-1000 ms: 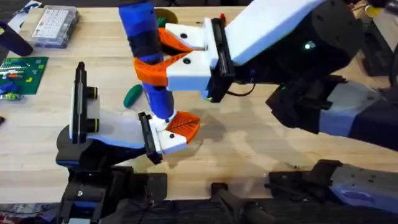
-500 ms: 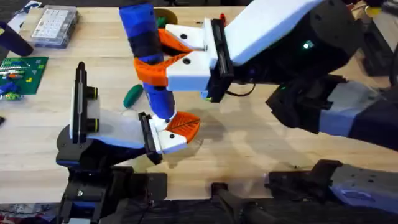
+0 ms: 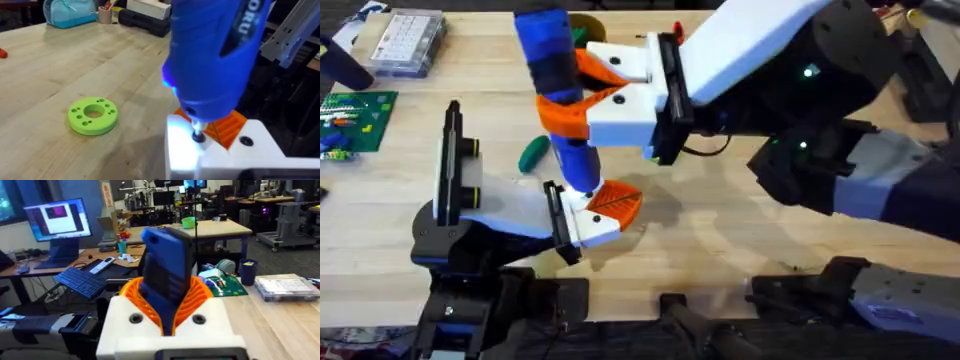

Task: Pick up the gripper from the table and insert it into the empty holder that is missing its gripper. Then pick up a screw, insert it into the mounting hole, and use the screwdriver to tighten it. Finally, clean up the table by picking up the vegetable and placing it into the bucket.

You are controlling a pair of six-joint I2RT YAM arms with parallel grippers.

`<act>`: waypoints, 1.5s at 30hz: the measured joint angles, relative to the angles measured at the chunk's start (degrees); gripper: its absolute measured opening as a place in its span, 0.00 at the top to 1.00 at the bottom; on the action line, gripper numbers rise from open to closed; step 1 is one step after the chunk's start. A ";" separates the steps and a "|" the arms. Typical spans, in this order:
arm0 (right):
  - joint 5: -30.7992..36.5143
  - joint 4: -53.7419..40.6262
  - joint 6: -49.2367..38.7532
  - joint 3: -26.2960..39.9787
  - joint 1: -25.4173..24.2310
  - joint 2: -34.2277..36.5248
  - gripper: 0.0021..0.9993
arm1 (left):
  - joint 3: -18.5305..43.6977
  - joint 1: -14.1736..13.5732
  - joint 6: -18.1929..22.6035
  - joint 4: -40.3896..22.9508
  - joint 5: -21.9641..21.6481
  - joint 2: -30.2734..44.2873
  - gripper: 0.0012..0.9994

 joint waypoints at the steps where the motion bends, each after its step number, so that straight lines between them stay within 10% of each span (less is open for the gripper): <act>1: -0.09 0.01 -0.08 0.00 0.09 0.00 0.93 | 0.00 0.00 -0.17 -0.04 0.11 0.00 0.99; 28: -1.16 0.49 -1.00 16.96 -2.11 -0.51 0.93 | 0.04 -0.04 0.71 0.91 -0.13 -0.01 0.99; 45: 10.31 -41.22 -33.11 17.27 -8.84 -0.14 0.93 | 0.04 -0.04 0.70 0.91 -0.17 -0.02 0.99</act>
